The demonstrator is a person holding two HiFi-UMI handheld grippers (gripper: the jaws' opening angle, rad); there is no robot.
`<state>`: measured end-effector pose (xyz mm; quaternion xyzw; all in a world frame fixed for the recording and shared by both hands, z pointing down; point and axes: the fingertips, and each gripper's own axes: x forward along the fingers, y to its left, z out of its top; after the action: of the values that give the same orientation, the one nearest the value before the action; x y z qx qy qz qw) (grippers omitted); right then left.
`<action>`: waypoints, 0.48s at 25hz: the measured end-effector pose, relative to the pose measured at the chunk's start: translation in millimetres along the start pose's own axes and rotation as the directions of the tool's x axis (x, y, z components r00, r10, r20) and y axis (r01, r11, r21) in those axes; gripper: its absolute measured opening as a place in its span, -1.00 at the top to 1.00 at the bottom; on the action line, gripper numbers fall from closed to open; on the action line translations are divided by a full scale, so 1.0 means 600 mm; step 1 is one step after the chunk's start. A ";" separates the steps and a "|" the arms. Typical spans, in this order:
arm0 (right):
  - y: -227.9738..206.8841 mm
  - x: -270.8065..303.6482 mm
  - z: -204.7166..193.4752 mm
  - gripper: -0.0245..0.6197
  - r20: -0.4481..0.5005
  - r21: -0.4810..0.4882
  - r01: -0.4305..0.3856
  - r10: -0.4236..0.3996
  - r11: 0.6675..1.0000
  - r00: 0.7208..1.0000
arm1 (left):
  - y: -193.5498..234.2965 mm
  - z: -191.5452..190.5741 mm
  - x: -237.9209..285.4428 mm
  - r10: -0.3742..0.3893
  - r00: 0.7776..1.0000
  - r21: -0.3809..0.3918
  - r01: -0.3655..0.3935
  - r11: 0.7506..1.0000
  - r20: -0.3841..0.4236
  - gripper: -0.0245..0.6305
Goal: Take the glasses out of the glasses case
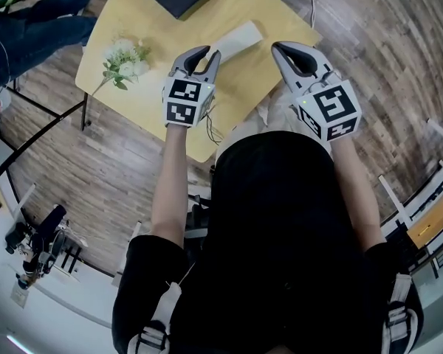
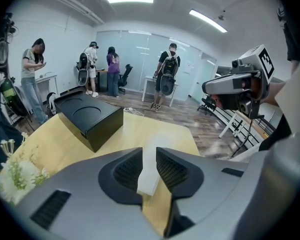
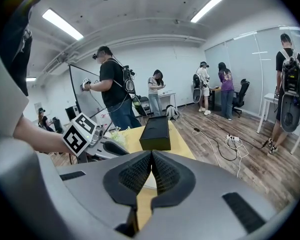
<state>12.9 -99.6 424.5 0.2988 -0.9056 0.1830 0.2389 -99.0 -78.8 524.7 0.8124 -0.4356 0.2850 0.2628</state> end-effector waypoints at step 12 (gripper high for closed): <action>0.000 0.013 -0.050 0.87 -0.040 0.040 0.002 0.000 0.999 0.999 | -0.014 -0.066 0.055 -0.030 0.988 0.171 0.056 0.984 -0.150 0.32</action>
<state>17.3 -88.7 453.3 0.3001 -0.8968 0.2067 0.2509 -85.8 -66.5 573.9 0.8184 -0.3709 0.3752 0.2279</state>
